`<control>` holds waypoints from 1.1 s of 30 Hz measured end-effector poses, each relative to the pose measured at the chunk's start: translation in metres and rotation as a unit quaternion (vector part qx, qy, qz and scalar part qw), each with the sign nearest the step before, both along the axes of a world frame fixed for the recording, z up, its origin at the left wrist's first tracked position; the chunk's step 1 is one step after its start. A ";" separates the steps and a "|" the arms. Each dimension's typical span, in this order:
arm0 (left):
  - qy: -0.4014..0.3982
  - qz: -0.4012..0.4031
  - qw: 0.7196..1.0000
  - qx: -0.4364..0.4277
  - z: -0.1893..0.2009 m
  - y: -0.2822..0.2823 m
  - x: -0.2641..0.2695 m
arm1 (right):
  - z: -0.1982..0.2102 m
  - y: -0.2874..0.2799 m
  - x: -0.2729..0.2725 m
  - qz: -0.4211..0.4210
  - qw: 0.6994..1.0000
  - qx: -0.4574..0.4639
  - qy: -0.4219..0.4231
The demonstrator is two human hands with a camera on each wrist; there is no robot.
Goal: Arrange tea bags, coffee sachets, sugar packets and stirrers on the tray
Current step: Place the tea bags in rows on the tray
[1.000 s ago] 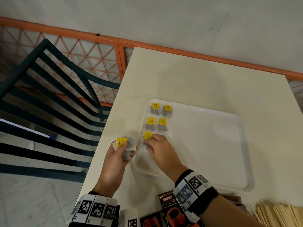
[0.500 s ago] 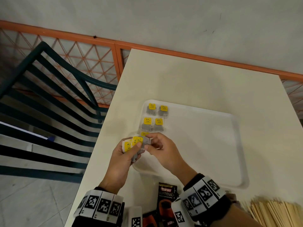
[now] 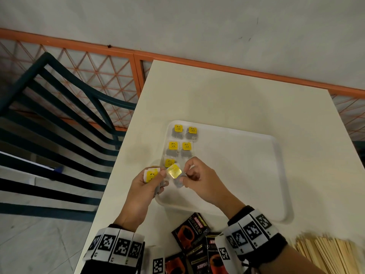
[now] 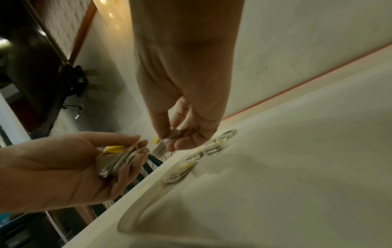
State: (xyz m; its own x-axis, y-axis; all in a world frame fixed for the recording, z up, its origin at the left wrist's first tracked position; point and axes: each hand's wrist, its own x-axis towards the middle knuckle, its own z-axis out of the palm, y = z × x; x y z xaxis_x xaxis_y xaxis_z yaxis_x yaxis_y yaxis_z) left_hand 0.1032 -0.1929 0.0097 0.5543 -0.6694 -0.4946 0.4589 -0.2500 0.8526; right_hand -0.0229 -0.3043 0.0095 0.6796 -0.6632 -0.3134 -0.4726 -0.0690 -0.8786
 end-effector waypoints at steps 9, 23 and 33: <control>0.032 0.028 0.999 0.012 -0.001 0.007 0.004 | -0.019 -0.007 0.011 -0.138 0.989 0.045 0.043; 0.086 0.017 0.996 0.010 -0.002 0.003 0.001 | -0.024 -0.009 0.027 -0.045 0.971 -0.127 0.195; 0.125 0.028 0.992 -0.022 -0.006 0.001 0.003 | -0.022 -0.004 0.012 0.089 0.931 -0.303 0.185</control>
